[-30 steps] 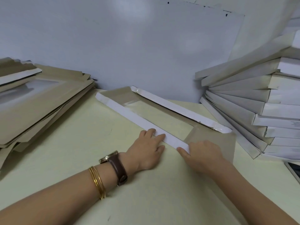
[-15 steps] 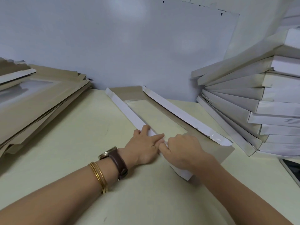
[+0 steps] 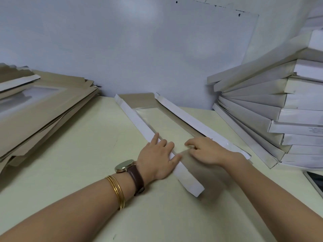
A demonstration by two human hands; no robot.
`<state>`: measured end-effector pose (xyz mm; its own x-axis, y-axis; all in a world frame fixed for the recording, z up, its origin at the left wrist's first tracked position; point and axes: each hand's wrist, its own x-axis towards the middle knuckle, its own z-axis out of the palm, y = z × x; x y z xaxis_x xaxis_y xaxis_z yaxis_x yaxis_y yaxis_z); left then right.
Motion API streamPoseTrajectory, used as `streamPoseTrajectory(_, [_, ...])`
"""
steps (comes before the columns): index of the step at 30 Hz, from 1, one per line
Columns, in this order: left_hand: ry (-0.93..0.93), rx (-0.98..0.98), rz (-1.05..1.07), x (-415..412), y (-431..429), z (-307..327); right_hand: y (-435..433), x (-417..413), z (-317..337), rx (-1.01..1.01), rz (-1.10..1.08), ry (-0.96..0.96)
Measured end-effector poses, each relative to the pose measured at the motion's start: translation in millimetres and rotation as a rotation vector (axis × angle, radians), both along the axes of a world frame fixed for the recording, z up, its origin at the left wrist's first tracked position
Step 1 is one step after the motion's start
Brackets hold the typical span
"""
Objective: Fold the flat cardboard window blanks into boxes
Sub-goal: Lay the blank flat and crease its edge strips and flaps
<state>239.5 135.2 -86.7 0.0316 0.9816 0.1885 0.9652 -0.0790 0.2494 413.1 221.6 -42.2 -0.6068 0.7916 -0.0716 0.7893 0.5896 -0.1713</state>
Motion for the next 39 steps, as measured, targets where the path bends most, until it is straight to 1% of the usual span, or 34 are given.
streamPoseTrajectory(2, [-0.016,-0.01,0.009,-8.0,-1.4,1.8,3.8,0.4,-5.9,0.016,0.029,0.0])
streamPoseTrajectory(4, [0.011,-0.019,0.004,-18.8,-3.6,5.5,6.4,2.1,-11.3,0.031,0.049,-0.003])
streamPoseTrajectory(9, [0.061,-0.074,-0.056,-58.6,-8.2,17.6,-9.8,2.1,-17.6,0.028,0.02,-0.061])
streamPoseTrajectory(12, [0.097,-0.109,-0.102,-78.9,-9.7,22.5,-25.9,-8.9,-15.5,0.078,0.014,-0.106])
streamPoseTrajectory(17, [0.043,-0.133,-0.128,-101.8,-17.2,29.9,-55.1,-30.4,-8.3,0.195,0.022,-0.118])
streamPoseTrajectory(21, [0.022,-0.219,-0.132,-113.1,-16.0,32.2,-73.5,-43.4,-9.8,0.286,0.054,-0.144])
streamPoseTrajectory(26, [0.098,-0.159,-0.125,-117.0,-10.0,26.6,-75.5,-46.8,-13.2,0.287,0.023,-0.13])
streamPoseTrajectory(30, [0.164,-0.066,-0.149,-120.4,-8.8,25.5,-75.9,-41.0,-18.6,0.296,0.013,-0.134])
streamPoseTrajectory(34, [0.212,0.0,-0.122,-129.4,-12.0,30.5,-74.9,-28.8,-18.7,0.301,-0.048,-0.102])
streamPoseTrajectory(36, [0.26,0.0,-0.096,-137.1,-15.4,33.4,-72.5,-20.5,-15.5,0.313,-0.065,-0.082])
streamPoseTrajectory(39, [0.39,-0.049,-0.099,-144.0,-20.6,38.0,-67.4,-9.5,-9.8,0.318,-0.084,-0.098])
